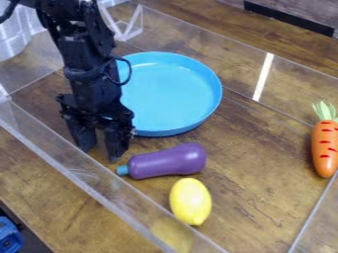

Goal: Remove the purple eggplant from the blue tray and put it on the table

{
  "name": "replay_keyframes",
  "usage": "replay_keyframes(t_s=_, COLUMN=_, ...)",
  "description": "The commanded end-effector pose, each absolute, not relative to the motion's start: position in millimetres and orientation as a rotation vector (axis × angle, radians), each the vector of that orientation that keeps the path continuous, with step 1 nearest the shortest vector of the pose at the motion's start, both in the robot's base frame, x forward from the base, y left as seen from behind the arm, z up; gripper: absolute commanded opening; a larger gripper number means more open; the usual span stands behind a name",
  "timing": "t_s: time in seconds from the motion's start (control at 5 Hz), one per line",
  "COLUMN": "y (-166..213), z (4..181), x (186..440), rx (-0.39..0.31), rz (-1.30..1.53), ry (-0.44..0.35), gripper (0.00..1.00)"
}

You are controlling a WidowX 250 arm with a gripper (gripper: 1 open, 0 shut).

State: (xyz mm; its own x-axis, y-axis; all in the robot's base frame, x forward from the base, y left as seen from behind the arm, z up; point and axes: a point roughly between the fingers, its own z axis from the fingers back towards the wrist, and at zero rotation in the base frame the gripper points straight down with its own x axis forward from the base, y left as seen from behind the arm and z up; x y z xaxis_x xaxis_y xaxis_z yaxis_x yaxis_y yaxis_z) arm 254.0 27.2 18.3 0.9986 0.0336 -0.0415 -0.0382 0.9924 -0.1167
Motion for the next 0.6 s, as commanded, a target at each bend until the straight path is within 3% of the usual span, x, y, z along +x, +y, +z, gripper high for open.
replay_keyframes(t_s=0.0, y=25.1, z=26.9, x=256.1, rx=-0.107, rz=-0.064, ry=0.023, gripper=1.0)
replay_keyframes(t_s=0.4, y=4.5, z=27.1, x=262.6, rx=-0.102, rz=-0.211, ry=0.032, gripper=1.0)
